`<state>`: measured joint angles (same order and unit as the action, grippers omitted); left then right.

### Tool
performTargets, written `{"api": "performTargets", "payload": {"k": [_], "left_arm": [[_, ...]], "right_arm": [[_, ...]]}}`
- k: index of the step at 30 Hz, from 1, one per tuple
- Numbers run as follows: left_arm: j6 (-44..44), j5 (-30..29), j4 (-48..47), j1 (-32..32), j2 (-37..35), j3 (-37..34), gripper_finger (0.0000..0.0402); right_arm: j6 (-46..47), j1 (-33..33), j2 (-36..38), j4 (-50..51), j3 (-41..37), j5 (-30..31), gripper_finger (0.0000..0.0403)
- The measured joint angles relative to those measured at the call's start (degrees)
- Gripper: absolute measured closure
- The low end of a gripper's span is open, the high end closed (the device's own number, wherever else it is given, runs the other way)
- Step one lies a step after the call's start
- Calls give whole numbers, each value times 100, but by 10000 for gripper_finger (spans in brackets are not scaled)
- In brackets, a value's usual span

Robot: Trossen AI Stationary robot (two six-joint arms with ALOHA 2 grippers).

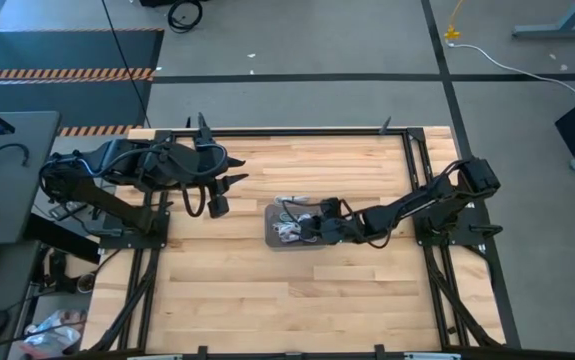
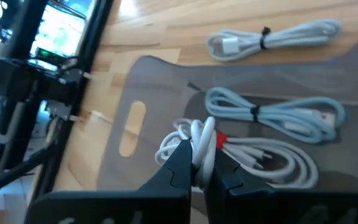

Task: Pick and place USB-C Cables
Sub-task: Put the bottom white charger cable in the black bin

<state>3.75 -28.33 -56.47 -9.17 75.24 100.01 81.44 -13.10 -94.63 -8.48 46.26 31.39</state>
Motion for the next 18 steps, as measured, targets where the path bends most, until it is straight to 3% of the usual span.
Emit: {"api": "performTargets", "payload": {"k": [10,18], "left_arm": [[-59,0,-1,0,0,0,278],[-56,0,1,0,0,0,278]], "right_arm": [[407,-40,0,701,0,-290,385],[-228,64,0,539,-2,-1006,372]]}}
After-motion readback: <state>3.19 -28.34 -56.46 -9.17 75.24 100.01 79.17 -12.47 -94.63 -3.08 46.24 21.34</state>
